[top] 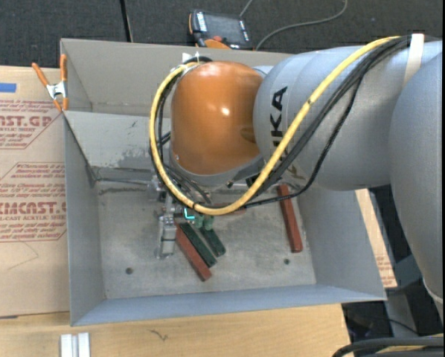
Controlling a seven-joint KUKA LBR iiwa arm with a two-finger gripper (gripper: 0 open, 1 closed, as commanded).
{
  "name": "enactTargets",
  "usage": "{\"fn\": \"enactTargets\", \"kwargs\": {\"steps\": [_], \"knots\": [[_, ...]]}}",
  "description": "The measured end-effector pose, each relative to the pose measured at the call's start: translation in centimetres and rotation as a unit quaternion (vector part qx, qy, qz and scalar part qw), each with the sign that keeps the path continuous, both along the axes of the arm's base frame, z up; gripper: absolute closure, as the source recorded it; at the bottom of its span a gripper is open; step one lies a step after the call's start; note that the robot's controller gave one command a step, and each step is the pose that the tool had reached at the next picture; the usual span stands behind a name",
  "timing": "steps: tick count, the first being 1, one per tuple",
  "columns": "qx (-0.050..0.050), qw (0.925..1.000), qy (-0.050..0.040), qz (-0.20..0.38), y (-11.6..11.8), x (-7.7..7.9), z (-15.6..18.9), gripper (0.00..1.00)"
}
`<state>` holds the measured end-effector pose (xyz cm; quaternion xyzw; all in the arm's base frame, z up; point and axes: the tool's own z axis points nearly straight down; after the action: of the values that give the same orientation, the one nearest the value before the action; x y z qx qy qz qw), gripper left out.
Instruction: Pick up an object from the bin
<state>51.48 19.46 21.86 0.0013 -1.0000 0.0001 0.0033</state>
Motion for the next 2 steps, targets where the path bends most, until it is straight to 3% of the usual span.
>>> {"fn": "enactTargets", "kwargs": {"steps": [1, 2], "knots": [[-0.002, 0.9999, -0.0032, 0.01, -8.2, 1.2, -1.4, 0.0], [-0.001, 0.9996, 0.0013, 0.03, -14.5, -1.8, -9.0, 0.0]]}}
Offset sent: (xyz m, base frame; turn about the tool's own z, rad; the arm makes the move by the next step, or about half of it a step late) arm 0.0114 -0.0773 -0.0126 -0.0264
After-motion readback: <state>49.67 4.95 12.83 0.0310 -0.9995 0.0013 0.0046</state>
